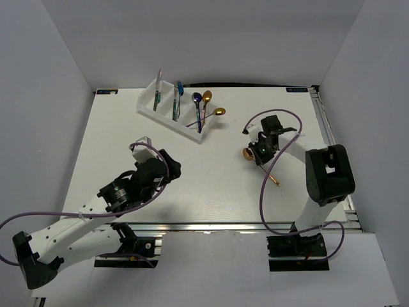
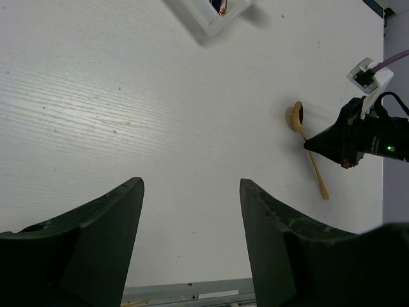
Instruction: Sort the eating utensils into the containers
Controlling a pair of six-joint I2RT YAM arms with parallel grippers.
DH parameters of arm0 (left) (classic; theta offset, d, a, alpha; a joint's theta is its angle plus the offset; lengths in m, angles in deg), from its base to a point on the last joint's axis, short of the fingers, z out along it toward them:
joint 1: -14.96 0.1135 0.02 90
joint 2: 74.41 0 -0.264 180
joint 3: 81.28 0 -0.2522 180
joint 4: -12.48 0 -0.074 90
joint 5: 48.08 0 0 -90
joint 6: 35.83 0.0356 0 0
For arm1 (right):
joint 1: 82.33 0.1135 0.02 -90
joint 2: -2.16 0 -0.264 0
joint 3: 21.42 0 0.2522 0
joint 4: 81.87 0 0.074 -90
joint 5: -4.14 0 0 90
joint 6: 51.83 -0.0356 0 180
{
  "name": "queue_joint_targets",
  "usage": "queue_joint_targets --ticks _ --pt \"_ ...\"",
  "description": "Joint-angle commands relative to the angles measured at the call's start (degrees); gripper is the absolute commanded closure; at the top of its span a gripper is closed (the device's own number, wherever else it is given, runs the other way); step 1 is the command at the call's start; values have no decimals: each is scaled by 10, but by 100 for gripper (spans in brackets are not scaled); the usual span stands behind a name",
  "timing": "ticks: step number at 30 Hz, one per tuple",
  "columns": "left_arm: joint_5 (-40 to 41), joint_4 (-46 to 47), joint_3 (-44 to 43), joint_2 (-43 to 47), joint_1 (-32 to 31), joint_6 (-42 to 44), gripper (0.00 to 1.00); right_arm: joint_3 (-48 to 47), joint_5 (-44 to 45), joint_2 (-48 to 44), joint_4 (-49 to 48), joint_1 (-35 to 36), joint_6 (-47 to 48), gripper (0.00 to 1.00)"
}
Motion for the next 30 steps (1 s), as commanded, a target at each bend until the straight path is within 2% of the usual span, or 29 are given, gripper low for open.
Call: queue_joint_targets --ticks 1,2,4,8,9,11,12,15,18,19,23,27,30 --pt "35 -24 -2 20 3 1 28 -94 -74 13 59 11 46 100" --pt "39 -26 -2 24 3 1 28 -158 -87 20 75 13 52 100" --pt "50 -31 -4 36 3 -1 28 -223 -116 45 115 22 63 100" --pt "70 -35 0 56 3 -15 28 -382 -156 101 144 55 58 100" --pt "73 -36 1 60 4 -17 28 -449 -160 130 146 62 53 100" --pt "84 -37 2 62 4 -20 28 -517 -170 162 145 81 21 100" --pt "89 -37 2 61 5 -20 28 -583 -172 196 140 87 8 100" --pt "100 -37 -7 45 5 -20 28 -672 -154 256 87 115 -75 100" --pt "104 -37 -17 21 6 -20 28 -667 -115 273 -42 140 -177 100" --pt "105 -39 -24 15 7 -18 28 -639 -112 273 -121 145 -195 100" --pt "107 -44 -36 -8 7 -18 28 -610 -45 297 -271 161 -279 100" --pt "112 -49 -37 -10 9 -19 28 -656 2 343 -324 157 -343 100" --pt "115 -52 -35 -5 10 -20 28 -656 16 361 -367 153 -365 100"
